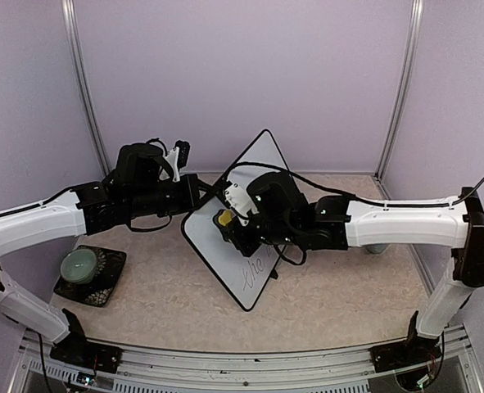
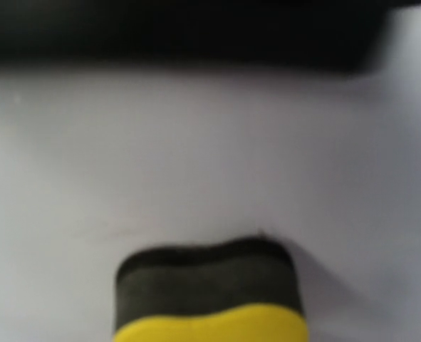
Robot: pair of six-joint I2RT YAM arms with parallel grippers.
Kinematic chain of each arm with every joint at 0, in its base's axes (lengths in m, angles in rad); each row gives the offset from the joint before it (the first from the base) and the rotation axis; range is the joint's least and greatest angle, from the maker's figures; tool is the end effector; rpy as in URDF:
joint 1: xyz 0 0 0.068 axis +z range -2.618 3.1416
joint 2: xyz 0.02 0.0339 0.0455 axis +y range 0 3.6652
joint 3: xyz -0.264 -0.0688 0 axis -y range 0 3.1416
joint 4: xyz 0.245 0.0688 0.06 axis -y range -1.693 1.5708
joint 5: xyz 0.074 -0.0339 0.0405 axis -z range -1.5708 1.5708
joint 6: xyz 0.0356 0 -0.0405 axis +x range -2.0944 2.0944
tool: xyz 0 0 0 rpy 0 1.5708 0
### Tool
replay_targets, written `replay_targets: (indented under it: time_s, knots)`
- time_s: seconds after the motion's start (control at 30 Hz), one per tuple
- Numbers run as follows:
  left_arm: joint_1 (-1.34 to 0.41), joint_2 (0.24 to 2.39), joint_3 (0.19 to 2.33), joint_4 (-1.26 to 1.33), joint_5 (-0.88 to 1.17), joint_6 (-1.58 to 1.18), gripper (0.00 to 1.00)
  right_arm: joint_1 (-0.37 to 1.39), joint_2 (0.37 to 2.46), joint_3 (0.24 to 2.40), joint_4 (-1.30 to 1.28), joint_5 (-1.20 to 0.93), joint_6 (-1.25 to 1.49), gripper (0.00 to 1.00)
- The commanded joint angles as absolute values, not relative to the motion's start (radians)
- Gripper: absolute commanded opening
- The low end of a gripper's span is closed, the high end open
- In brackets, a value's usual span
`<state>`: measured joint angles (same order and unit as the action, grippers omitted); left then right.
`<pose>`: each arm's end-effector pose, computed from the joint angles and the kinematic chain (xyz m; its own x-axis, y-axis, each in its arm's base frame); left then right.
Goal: Erase the whiteboard
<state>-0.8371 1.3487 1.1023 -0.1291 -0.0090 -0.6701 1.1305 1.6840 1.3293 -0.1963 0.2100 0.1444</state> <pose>0.2119 -0.2345 0.3293 -0.6502 -0.2062 -0.7312 0.4252 0.6988 -0.5752 0.1743 0.3525 0.2900 -0.3372 -0.3856 -0.8588 -0.7685 0.6397 0.0146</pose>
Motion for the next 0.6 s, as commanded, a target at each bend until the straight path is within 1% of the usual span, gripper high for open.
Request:
replay_targets:
  time_s: [0.0,0.17,0.43,0.57]
  knots:
    - [-0.864,1.358,1.096,-0.115,0.071,-0.688,0.00,1.032,1.718,1.393,-0.196,0.233,0.173,0.00]
    - [-0.864,1.358,1.096,-0.117,0.071,-0.686,0.00,0.984,1.717,1.416,-0.231,0.171,0.179,0.00]
    - [-0.861,1.366,1.102,-0.115,0.074,-0.685,0.00,1.005,1.671,1.398,-0.206,-0.231,0.184,0.00]
    - [-0.861,1.375,1.104,-0.111,0.078,-0.689,0.00,1.013,1.664,1.395,-0.179,-0.339,0.214,0.00]
